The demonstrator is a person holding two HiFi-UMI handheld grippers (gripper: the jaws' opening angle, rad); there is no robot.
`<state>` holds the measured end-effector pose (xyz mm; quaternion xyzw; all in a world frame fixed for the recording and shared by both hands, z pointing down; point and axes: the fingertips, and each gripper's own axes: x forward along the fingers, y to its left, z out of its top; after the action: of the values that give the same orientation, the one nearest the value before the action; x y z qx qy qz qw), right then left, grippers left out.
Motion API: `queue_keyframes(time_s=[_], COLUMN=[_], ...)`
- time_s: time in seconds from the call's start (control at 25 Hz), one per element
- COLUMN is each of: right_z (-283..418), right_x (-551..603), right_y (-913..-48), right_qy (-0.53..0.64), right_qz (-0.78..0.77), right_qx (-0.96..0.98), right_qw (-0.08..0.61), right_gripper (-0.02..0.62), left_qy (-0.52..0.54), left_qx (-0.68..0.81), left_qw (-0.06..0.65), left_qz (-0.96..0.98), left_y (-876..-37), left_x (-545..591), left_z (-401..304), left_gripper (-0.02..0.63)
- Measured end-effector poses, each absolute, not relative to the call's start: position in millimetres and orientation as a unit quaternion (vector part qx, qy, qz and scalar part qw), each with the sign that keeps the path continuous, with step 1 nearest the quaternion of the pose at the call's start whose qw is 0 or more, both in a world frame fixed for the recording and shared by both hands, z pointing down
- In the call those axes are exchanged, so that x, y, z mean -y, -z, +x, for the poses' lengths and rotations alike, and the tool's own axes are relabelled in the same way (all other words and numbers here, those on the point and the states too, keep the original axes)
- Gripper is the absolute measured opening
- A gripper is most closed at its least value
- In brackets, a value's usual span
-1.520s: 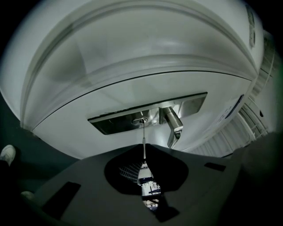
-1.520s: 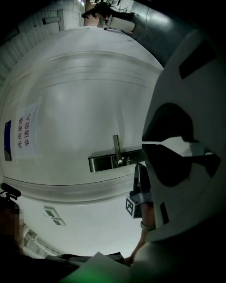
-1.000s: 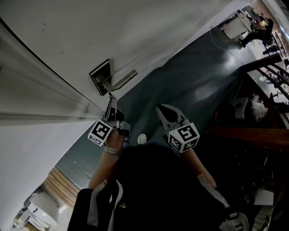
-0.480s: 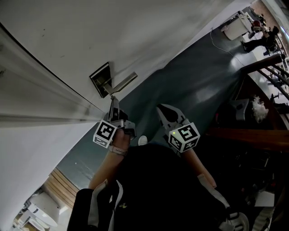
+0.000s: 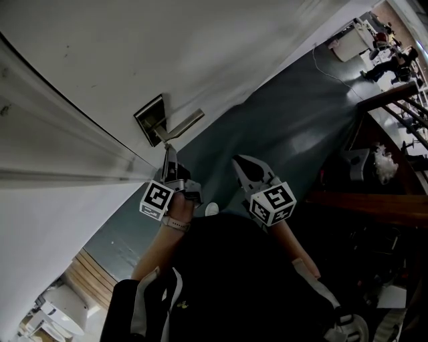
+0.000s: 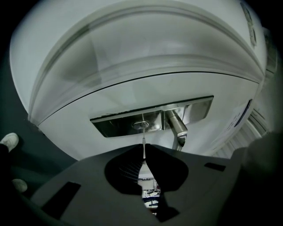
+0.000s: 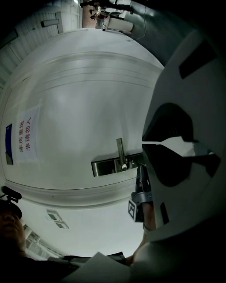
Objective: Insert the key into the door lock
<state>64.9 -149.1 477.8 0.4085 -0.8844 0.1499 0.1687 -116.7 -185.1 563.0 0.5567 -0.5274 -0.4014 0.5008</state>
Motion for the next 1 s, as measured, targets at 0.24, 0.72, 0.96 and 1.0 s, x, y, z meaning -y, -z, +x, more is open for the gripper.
queue_keyframes(time_s=[0.24, 0.72, 0.96, 1.0], right_z=[64.9, 63.8, 62.7, 61.7], right_x=[151.7, 155.7, 160.0, 160.3], right_y=[-477.7, -480.0, -479.8, -480.6], right_qy=[-0.150, -0.155, -0.159, -0.159], right_qz=[0.409, 0.408, 0.405, 0.404], right_qx=[0.884, 0.884, 0.886, 0.886], right_qw=[0.168, 0.167, 0.162, 0.162], right_gripper=[0.028, 0.028, 0.028, 0.028], left_qy=[0.410, 0.426, 0.429, 0.430], left_qx=[0.522, 0.497, 0.488, 0.487], left_qw=[0.502, 0.516, 0.515, 0.514], left_qz=[0.555, 0.552, 0.559, 0.560], left_y=[-563.0, -561.9, -561.0, -561.4], left_x=[190.4, 208.8, 210.2, 210.7], left_z=[-118.2, -130.8, -130.6, -130.4], left_gripper=[0.028, 0.028, 0.028, 0.028])
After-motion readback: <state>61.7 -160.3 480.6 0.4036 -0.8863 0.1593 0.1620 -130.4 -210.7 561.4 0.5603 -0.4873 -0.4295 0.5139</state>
